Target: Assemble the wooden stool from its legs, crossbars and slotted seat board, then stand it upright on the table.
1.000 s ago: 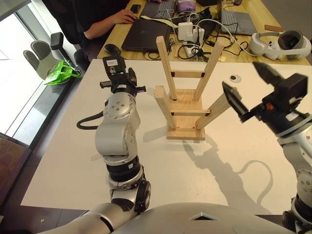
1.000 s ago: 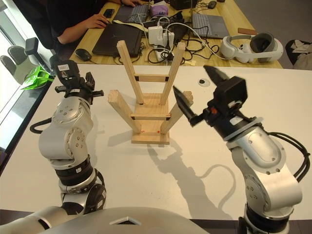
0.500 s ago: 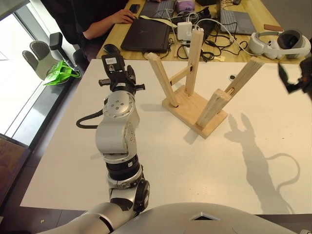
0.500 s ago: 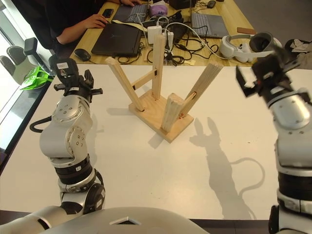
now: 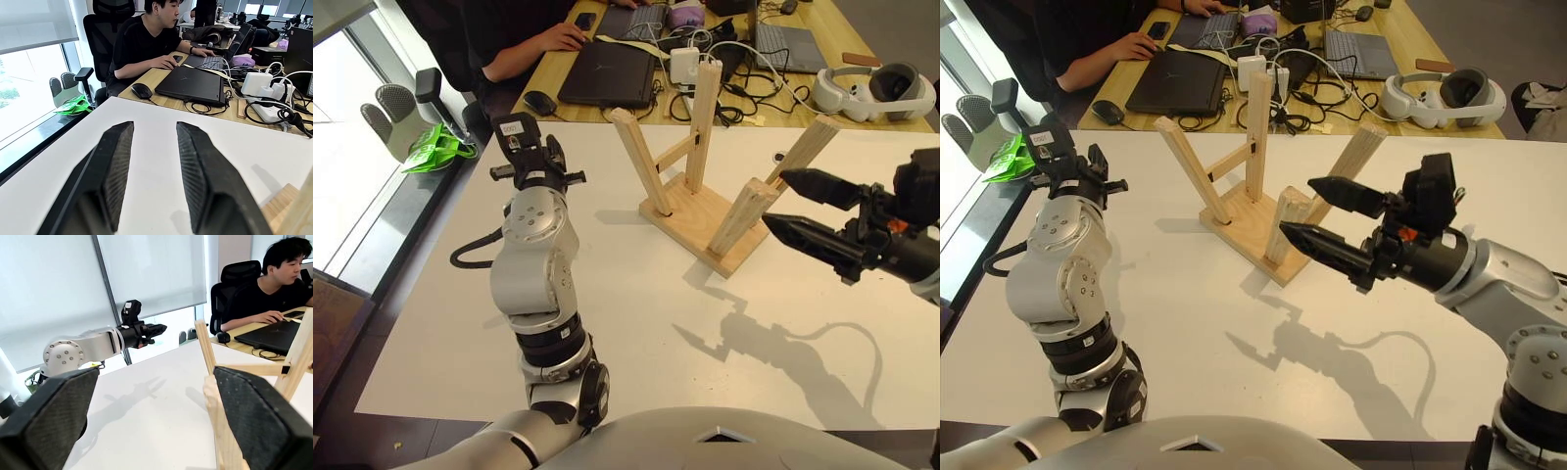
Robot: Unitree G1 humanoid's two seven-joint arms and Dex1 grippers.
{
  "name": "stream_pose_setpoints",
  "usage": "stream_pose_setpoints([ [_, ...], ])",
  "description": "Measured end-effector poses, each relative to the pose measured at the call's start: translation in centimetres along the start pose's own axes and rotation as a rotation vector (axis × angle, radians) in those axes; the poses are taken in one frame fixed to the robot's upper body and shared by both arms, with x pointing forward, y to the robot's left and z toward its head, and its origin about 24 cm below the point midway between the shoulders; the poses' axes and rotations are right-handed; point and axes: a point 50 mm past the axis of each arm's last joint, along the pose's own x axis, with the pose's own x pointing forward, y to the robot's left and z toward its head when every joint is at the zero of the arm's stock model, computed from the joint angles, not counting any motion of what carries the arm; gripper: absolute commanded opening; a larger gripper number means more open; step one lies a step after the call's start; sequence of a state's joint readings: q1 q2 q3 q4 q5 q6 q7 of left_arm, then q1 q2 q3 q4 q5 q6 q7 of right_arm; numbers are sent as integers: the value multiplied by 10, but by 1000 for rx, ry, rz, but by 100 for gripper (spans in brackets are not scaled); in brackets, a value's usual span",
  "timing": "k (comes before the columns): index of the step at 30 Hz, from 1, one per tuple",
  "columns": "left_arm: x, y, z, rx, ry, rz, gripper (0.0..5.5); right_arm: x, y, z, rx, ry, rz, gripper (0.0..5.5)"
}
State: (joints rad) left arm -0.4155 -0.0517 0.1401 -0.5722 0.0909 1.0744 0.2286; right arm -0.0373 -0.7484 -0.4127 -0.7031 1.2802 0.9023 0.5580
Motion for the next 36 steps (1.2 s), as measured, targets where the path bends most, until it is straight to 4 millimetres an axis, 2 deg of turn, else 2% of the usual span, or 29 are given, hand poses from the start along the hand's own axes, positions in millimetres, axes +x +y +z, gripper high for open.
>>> stream_pose_setpoints([
  [4, -1, -4, -1, -7, 7, -13, 159, 2, -15, -14, -155, 69, -184, 431],
  [8, -2, -10, -1, 1, 6, -38, 159, 11, -11, -35, -151, 66, -191, 431],
  [14, -1, -14, -2, 9, 13, -54, 159, 26, -4, -49, -91, 29, -174, 348],
  [22, -1, -19, -4, 22, 20, -84, 159, 39, -10, -54, -16, -21, -275, 215],
  [24, -1, -19, -4, 24, 20, -85, 159, 42, -17, -57, 98, -39, -349, 178],
  [33, 1, -17, -1, 33, 9, -85, 159, 43, -36, -35, 552, -296, -587, 176],
  [36, 2, -17, 1, 39, 2, -84, 159, 36, -46, -27, 739, -406, -672, 175],
])
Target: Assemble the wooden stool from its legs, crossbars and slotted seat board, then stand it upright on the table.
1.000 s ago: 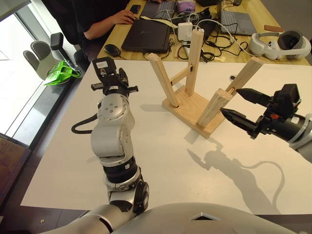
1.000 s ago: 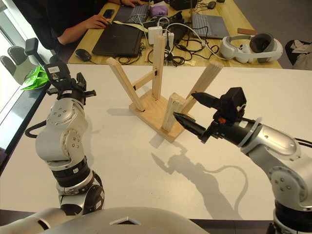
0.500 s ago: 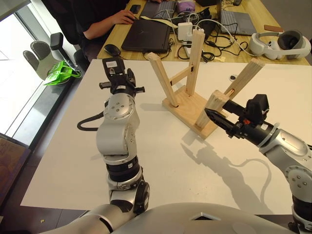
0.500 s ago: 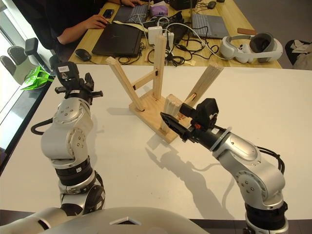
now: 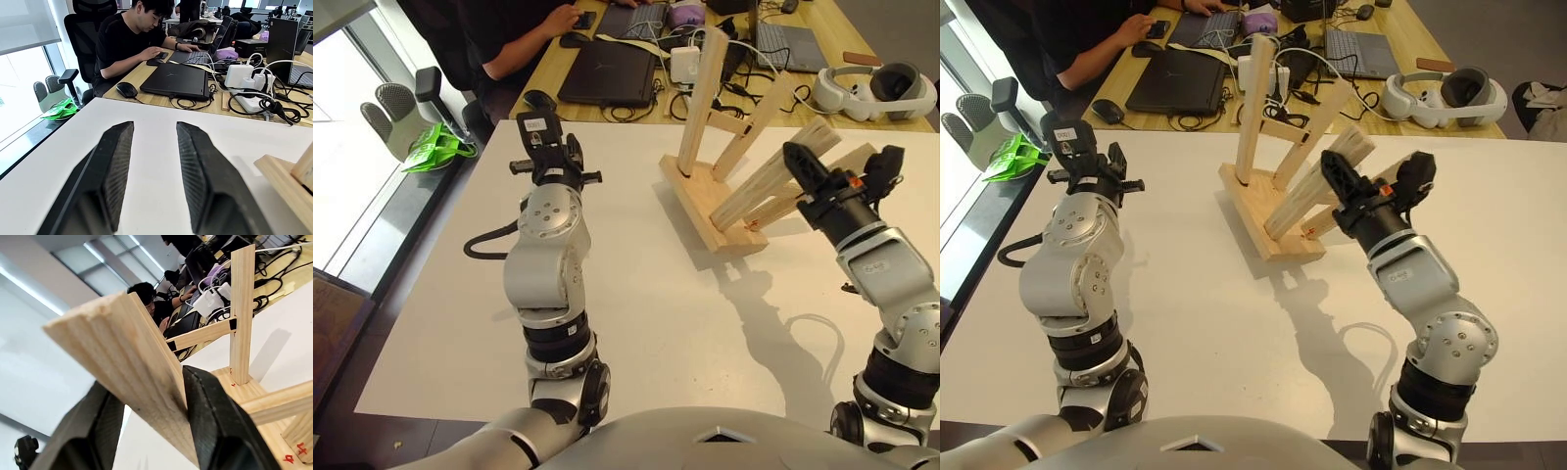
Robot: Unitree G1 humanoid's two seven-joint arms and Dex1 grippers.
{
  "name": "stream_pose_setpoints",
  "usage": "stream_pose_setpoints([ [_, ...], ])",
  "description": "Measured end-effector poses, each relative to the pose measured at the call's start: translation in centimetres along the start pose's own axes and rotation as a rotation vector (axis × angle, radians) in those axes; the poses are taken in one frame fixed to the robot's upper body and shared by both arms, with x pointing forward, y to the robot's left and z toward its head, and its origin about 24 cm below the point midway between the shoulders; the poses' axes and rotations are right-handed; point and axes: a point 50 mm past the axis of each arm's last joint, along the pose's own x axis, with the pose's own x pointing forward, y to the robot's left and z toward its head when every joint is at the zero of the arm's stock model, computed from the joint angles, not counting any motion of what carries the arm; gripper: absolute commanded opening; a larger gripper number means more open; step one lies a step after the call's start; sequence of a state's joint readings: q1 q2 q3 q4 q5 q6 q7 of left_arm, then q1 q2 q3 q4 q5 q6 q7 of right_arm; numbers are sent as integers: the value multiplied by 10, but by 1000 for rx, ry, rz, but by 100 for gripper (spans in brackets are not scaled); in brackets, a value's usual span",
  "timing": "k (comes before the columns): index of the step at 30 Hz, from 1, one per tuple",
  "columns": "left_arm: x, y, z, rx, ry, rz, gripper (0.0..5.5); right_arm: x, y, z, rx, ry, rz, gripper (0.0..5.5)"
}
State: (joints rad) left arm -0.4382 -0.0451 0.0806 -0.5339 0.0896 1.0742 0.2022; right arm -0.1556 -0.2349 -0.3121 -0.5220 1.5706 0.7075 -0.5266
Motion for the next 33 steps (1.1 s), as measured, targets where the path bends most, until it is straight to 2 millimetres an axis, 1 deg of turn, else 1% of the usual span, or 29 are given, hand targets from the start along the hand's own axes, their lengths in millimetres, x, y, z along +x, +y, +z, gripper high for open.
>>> stream_pose_setpoints([
  [2, 0, 1, 1, 2, -4, 0, 159, 1, -9, 4, 130, -13, -83, 153],
  [3, 0, 1, 1, 2, -4, 0, 159, 1, -23, -3, 177, 20, -174, 137],
  [4, 1, 2, 1, 3, -5, 4, 159, -1, -34, -3, 192, 24, -259, 129],
  [5, 1, 2, 1, 3, -5, 6, 159, -3, -43, -6, 243, 28, -301, 128],
  [7, 1, 2, 1, 3, -6, 3, 159, -2, -43, -5, 242, 26, -326, 128],
  [8, 1, 2, 2, 3, -6, 4, 159, -2, -43, -4, 233, 28, -343, 166],
  [9, 1, 2, 2, 3, -6, 3, 159, -2, -43, -3, 217, 25, -352, 184],
  [10, 1, 2, 2, 4, -6, 3, 159, -3, -46, 0, 175, 10, -400, 203],
  [13, 1, 2, 2, 5, -6, 3, 159, -5, -46, 4, 141, -30, -426, 254],
  [17, 1, 2, 2, 7, -6, 5, 159, -13, -42, 6, 140, -80, -478, 254],
  [21, 1, 5, 1, 9, -7, 21, 159, -26, -31, 11, 91, -125, -500, 254],
  [24, 0, 6, 1, 7, -5, 32, 159, -31, -20, 17, 175, -191, -485, 254],
  [25, 0, 5, 1, 7, -4, 33, 159, -31, -17, 18, 174, -201, -475, 254],
  [26, 0, 5, 0, 7, -4, 33, 159, -31, -14, 20, 131, -206, -460, 254],
  [27, 0, 5, 0, 7, -3, 32, 159, -30, -9, 22, -8, -201, -443, 254],
  [29, 0, 5, 0, 7, -2, 33, 159, -31, -1, 27, -370, -198, -417, 254],
  [31, 0, 6, 0, 7, -1, 34, 159, -35, 2, 32, -712, -202, -411, 254],
  [32, 0, 7, -1, 7, 0, 37, 159, -36, 7, 34, -862, -227, -390, 254],
  [33, 0, 7, -1, 7, 2, 37, 159, -37, 17, 36, -1025, -253, -330, 254],
])
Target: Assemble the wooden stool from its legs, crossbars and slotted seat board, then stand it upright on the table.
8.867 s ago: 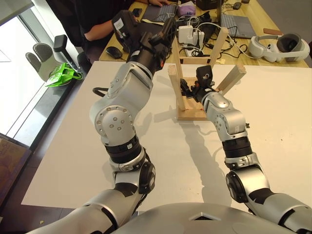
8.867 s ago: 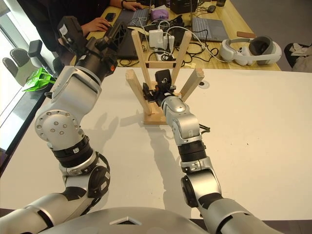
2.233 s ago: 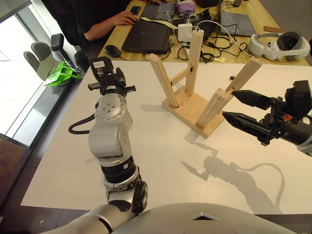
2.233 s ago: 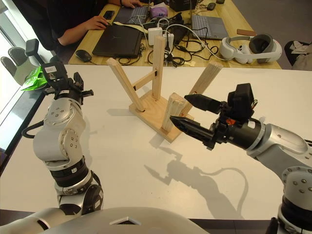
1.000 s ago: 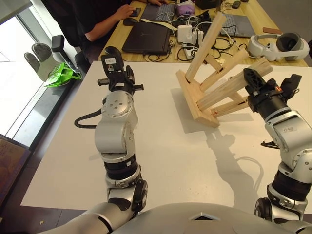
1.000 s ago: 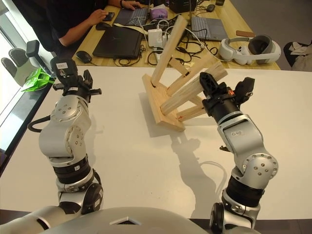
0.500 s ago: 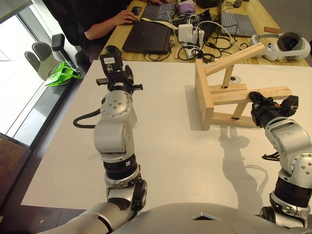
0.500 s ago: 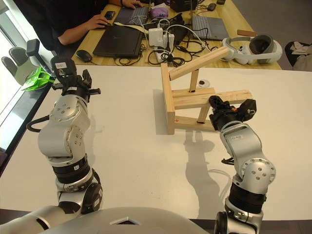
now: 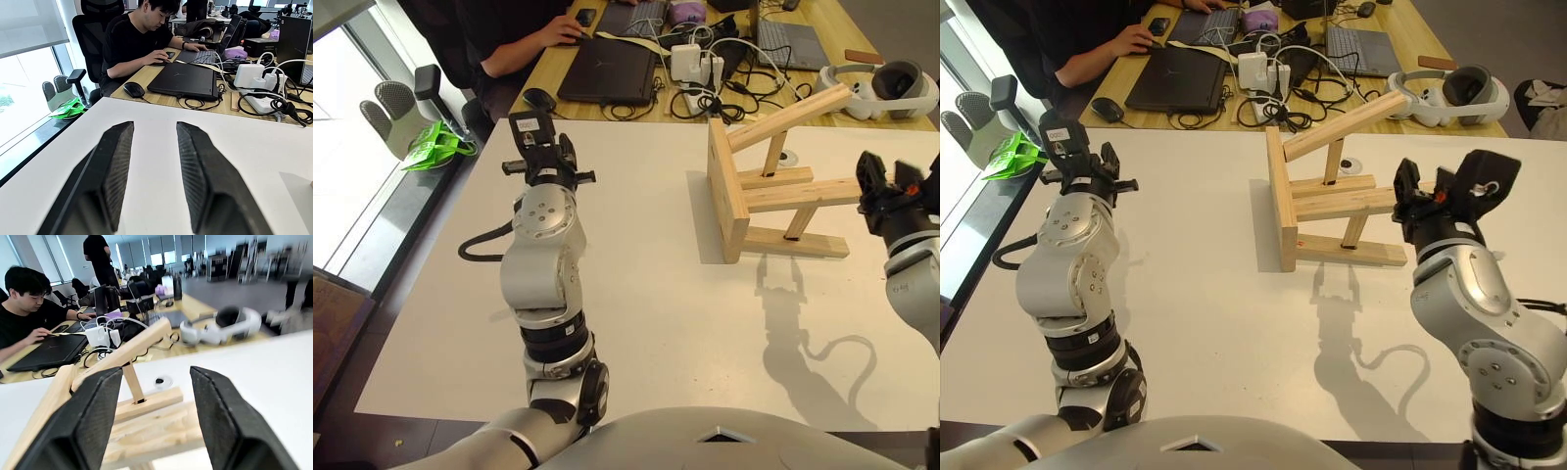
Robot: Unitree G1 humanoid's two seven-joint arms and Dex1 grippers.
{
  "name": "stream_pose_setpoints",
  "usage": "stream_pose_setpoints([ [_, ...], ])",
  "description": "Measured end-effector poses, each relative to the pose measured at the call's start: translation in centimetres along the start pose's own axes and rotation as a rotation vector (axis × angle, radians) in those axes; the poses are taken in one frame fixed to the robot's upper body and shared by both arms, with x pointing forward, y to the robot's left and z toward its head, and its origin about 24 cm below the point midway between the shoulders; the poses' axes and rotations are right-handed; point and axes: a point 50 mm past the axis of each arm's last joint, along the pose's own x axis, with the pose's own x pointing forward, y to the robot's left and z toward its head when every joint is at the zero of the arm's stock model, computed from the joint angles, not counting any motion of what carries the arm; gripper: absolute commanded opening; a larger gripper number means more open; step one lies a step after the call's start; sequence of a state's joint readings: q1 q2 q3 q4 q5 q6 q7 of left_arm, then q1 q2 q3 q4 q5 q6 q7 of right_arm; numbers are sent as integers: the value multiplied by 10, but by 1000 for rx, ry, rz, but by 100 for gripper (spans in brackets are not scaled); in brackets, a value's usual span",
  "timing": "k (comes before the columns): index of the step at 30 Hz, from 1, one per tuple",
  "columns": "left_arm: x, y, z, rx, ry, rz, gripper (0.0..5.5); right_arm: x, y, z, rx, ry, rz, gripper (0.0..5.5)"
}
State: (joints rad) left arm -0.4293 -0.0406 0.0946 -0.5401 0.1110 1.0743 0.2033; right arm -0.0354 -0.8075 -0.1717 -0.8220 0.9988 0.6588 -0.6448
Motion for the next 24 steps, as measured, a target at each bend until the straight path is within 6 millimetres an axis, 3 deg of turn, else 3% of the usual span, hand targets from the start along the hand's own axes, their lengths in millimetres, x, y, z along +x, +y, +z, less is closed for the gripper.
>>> stream_pose_setpoints([
  [5, -1, 0, -2, -6, 7, 10, 159, -1, 13, 13, -567, -226, 304, 330],
  [8, -2, -1, -2, -21, 4, 23, 159, 5, 12, -9, -978, -226, 533, 369],
  [11, -3, -4, -1, -37, -9, 22, 159, 4, 8, -39, -1242, -150, 709, 369],
  [15, -3, -5, -1, -41, -16, 19, 159, 7, 11, -60, -1301, -109, 789, 369],
  [20, -7, -20, -7, -60, -5, -26, 159, 45, 39, -85, -1317, -156, 716, 369],
  [24, -23, -14, -12, -10, -45, -43, 159, 53, 49, -100, -1311, -126, 689, 369],
])
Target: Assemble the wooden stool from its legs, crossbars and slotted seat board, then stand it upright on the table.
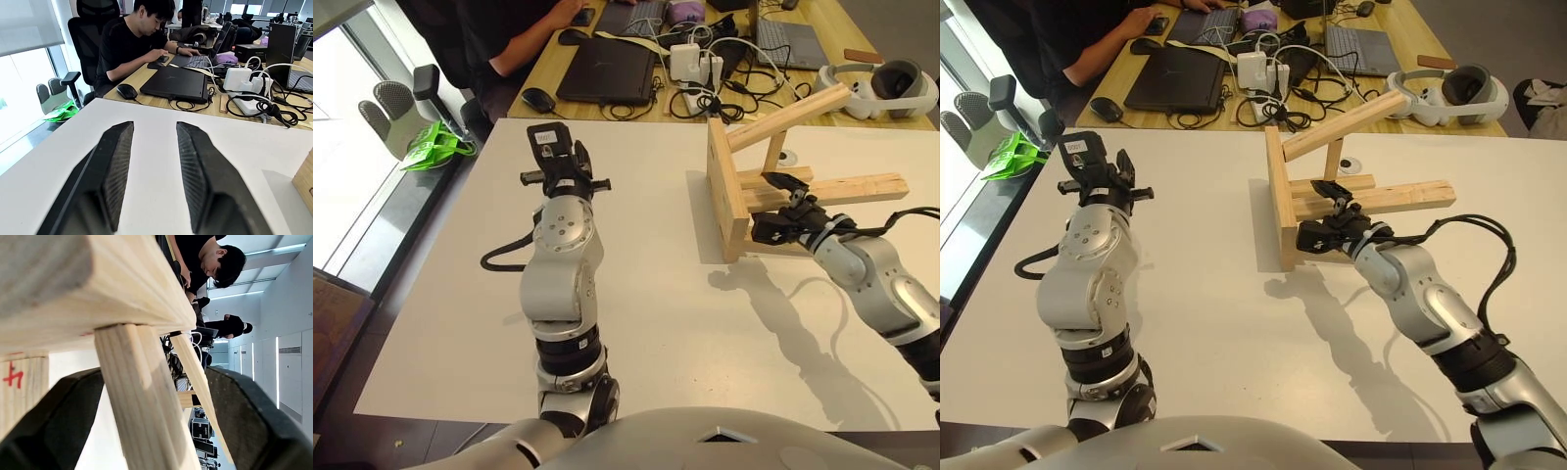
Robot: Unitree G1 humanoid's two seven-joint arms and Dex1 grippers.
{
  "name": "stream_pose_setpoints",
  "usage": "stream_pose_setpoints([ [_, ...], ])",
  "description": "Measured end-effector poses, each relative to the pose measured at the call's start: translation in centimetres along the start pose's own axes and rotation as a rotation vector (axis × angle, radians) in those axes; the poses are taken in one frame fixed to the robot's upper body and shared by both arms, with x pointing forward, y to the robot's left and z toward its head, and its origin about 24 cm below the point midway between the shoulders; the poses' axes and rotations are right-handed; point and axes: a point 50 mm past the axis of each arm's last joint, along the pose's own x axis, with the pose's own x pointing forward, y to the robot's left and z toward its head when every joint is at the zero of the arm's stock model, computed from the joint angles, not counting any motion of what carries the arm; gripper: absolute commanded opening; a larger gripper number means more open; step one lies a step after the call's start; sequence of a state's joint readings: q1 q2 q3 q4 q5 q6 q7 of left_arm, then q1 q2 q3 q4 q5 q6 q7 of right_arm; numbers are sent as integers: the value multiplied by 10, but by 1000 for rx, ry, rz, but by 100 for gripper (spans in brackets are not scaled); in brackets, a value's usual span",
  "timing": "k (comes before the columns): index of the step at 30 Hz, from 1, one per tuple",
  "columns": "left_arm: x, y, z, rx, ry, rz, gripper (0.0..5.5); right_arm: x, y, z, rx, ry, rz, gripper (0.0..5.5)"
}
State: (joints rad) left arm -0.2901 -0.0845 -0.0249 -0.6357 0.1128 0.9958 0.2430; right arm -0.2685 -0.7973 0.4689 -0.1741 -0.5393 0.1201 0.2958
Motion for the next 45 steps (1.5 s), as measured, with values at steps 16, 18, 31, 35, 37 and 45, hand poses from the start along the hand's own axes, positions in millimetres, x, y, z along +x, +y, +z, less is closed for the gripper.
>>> stream_pose_setpoints([
  [16, -50, 15, -32, 38, 71, -30, 159, 20, -38, 10, 560, 93, -327, 227],
  [18, -47, 16, -30, 36, 63, -23, 159, 20, -53, 14, 729, 72, -423, 227],
  [31, -36, 21, -20, 38, 18, -3, 159, 32, -28, 38, 1642, 24, -305, 251],
  [35, -34, 19, -22, 38, 31, -11, 159, 26, -28, 41, 1687, -93, -280, 321],
  [37, -34, 18, -23, 35, 32, -16, 159, 15, -34, 44, 1678, -180, -285, 357],
  [45, -49, 5, -37, 14, -23, -126, 159, -56, -11, 49, 1541, -314, -120, 409],
])
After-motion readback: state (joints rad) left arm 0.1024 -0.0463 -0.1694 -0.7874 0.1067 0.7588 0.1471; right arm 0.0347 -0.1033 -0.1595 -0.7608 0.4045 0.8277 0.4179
